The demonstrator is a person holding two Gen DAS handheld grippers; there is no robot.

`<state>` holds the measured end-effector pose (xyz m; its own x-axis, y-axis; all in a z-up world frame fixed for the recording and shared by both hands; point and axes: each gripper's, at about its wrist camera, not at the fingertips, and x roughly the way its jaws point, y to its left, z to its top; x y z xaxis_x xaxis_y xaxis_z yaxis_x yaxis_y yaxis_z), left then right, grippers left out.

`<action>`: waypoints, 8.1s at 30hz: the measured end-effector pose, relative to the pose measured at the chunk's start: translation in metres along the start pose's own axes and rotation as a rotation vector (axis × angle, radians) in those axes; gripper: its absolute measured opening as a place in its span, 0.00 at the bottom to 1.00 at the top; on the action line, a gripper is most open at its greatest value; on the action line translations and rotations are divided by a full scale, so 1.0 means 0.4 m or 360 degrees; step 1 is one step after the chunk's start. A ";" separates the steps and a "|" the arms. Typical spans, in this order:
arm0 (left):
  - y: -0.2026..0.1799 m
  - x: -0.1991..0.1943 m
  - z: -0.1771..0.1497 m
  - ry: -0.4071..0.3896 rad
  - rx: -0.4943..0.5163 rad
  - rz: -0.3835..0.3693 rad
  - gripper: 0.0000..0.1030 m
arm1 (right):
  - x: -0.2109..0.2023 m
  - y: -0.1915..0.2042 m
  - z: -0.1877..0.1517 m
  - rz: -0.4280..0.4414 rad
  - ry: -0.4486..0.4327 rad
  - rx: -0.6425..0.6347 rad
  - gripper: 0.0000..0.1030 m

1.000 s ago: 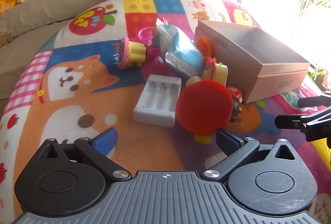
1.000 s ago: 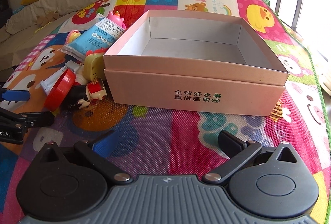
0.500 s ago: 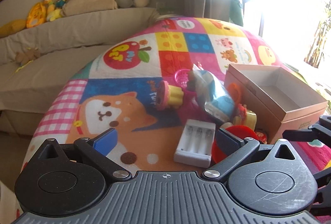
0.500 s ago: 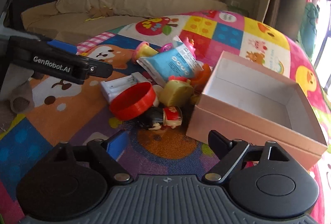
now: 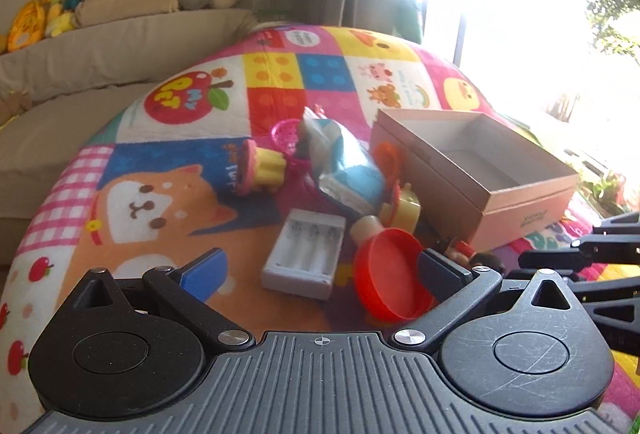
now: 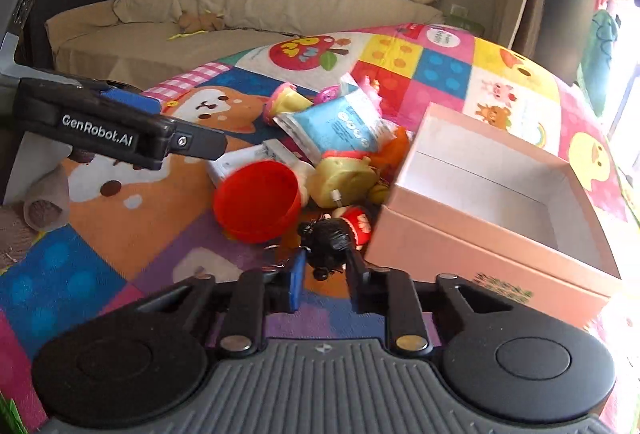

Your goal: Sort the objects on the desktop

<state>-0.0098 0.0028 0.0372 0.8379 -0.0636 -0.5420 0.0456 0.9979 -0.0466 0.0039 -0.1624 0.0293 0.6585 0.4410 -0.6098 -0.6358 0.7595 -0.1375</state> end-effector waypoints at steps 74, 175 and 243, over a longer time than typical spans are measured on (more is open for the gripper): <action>-0.055 -0.024 -0.091 0.0232 0.0027 0.0112 0.68 | 0.046 -0.065 -0.006 -0.0069 0.0133 0.0419 0.63; 0.045 0.124 0.016 0.0184 -0.0106 0.0148 0.97 | -0.037 -0.156 0.018 0.0130 -0.0159 0.0353 0.70; -0.113 0.081 -0.014 0.0191 0.0183 -0.0071 0.83 | 0.017 -0.160 -0.083 -0.0231 -0.0006 0.0494 0.93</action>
<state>0.0122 -0.0443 0.0172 0.7631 -0.1021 -0.6382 0.1489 0.9887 0.0199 0.0358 -0.2238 0.0080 0.7350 0.3188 -0.5984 -0.3829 0.9235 0.0216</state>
